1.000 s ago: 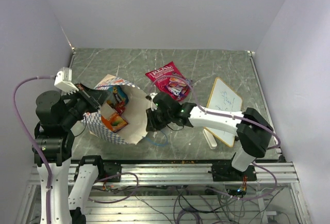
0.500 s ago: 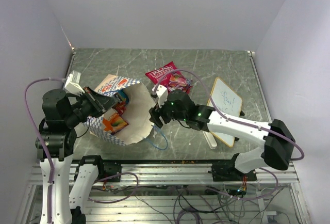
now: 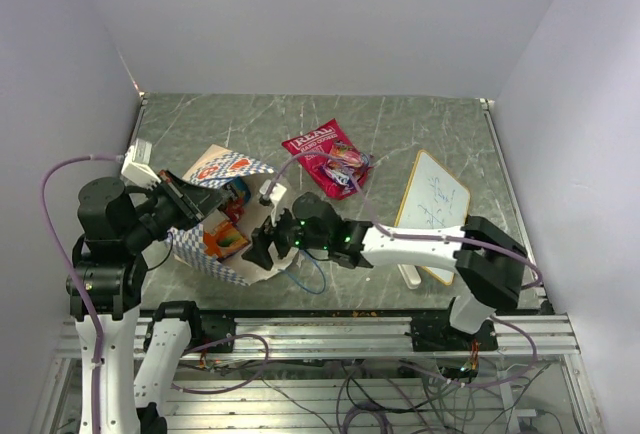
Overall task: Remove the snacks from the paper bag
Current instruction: Adjust the paper bag at the center of the board, then adjust the snack in the paper bag.
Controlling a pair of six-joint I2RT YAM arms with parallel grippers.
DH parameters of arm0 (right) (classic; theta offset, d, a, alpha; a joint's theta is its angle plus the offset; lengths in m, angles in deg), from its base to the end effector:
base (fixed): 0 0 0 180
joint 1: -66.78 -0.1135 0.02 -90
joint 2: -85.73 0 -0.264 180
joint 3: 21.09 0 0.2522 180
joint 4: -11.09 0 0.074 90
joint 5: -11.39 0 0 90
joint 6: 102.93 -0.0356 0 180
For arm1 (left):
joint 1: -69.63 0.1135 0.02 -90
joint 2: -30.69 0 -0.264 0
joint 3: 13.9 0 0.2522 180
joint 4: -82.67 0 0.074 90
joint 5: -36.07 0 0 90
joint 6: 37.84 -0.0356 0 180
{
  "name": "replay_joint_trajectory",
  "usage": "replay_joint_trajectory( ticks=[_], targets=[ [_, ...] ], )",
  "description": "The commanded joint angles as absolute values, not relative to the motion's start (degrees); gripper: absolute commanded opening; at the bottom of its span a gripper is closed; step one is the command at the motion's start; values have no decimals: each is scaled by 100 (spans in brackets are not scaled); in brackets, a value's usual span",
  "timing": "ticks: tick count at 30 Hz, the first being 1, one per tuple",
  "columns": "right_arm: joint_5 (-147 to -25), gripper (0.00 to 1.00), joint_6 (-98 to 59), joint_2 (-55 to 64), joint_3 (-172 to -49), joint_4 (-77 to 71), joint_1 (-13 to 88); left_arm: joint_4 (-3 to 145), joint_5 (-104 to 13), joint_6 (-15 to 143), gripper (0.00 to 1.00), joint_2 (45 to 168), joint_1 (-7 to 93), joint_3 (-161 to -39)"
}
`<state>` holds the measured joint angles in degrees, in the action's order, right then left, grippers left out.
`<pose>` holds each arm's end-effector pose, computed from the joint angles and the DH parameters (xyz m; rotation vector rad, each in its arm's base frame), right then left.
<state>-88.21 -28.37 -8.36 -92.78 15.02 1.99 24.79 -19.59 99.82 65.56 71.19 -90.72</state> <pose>0.1546 0.3422 0.2462 -0.9656 1.8057 1.0798 0.0909 -0.0176 0.4046 -0.3879 1.9085 -1.0996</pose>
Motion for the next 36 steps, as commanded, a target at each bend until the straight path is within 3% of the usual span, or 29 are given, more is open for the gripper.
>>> replay_joint_trajectory(
  ticks=[1, 16, 24, 28, 36],
  targets=[
    [-8534, 81, -3538, -1317, -9614, 1897, 87, 2683, -1865, 10081, 7, 6574, 7113, -9337],
    [-7391, 98, -4582, -2493, -10103, 1993, 77, 2846, -1560, 10094, 7, 6685, 7113, -9263],
    [-7125, 100, -5039, -3101, -10483, 2328, -76, 2746, -1471, 10108, 7, 6708, 7113, -9243],
    [-7017, 97, -5434, -3273, -10547, 2298, -92, 2667, -1475, 10050, 7, 6728, 7117, -9253],
    [-7036, 77, -5788, -3441, -10519, 2533, -123, 2377, -1504, 9736, 7, 6893, 7113, -9555]
  ],
)
